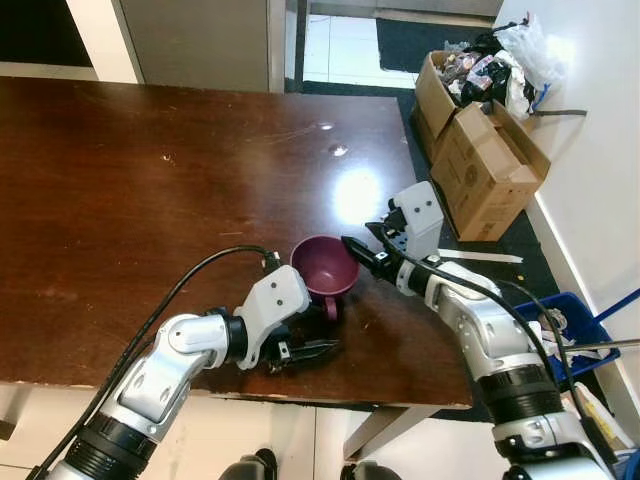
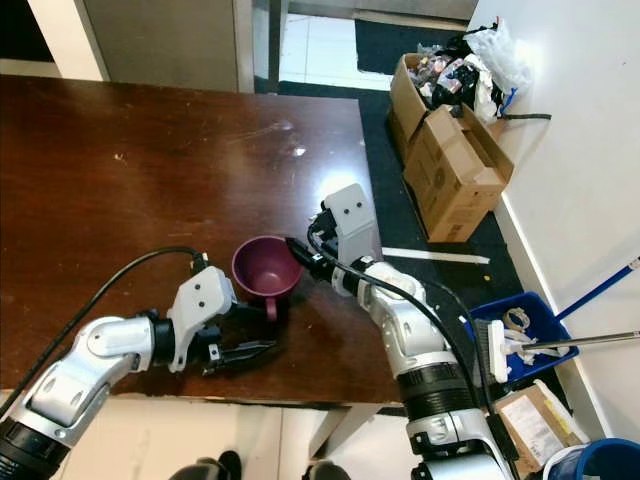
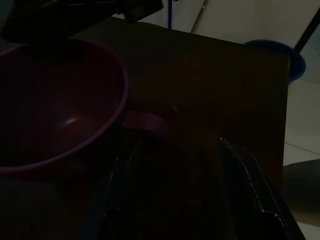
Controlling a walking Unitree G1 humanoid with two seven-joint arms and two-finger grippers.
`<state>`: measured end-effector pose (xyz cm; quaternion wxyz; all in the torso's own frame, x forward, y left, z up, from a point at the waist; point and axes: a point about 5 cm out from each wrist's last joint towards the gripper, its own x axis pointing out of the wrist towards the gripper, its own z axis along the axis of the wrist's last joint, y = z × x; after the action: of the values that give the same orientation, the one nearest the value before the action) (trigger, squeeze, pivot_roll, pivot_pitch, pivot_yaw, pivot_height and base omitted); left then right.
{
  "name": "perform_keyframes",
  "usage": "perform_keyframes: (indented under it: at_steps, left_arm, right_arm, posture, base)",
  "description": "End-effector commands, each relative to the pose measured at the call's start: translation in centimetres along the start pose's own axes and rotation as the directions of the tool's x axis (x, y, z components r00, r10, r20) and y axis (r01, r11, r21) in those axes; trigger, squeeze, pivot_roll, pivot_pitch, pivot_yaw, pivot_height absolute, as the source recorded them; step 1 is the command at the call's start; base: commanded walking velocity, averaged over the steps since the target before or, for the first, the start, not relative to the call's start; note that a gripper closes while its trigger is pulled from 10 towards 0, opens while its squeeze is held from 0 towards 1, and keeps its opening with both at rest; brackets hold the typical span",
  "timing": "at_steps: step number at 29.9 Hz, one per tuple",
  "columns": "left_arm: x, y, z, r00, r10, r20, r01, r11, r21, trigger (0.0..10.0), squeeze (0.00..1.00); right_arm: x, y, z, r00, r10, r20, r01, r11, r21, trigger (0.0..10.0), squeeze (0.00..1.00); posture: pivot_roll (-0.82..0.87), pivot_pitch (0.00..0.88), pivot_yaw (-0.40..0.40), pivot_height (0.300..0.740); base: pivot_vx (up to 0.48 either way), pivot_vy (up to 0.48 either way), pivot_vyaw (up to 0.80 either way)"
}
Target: Setting the table
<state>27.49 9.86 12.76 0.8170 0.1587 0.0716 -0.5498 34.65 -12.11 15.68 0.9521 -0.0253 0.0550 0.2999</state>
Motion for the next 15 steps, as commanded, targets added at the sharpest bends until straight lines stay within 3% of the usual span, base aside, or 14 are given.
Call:
perform_keyframes:
  at_steps: [1,15]
  left_arm:
    - [0.6,-0.7,0.1,0.999,-0.043,0.003,0.043,0.999,-0.008,10.0,0.00]
    - [2.5,-1.5,1.0,0.995,-0.080,0.054,0.082,0.995,-0.051,10.0,0.00]
  right_arm:
    - [0.2,-0.3,0.1,1.000,-0.016,0.009,0.016,1.000,0.015,10.0,0.00]
    - [1.7,-0.5,1.3,0.995,-0.015,0.096,0.005,0.994,0.106,10.0,0.00]
  posture:
    - [-0.04,0.033,0.013,0.740]
    - [-0.04,0.033,0.018,0.740]
  base:
    - [0.000,0.000,0.00]
    - [0.000,0.000,0.00]
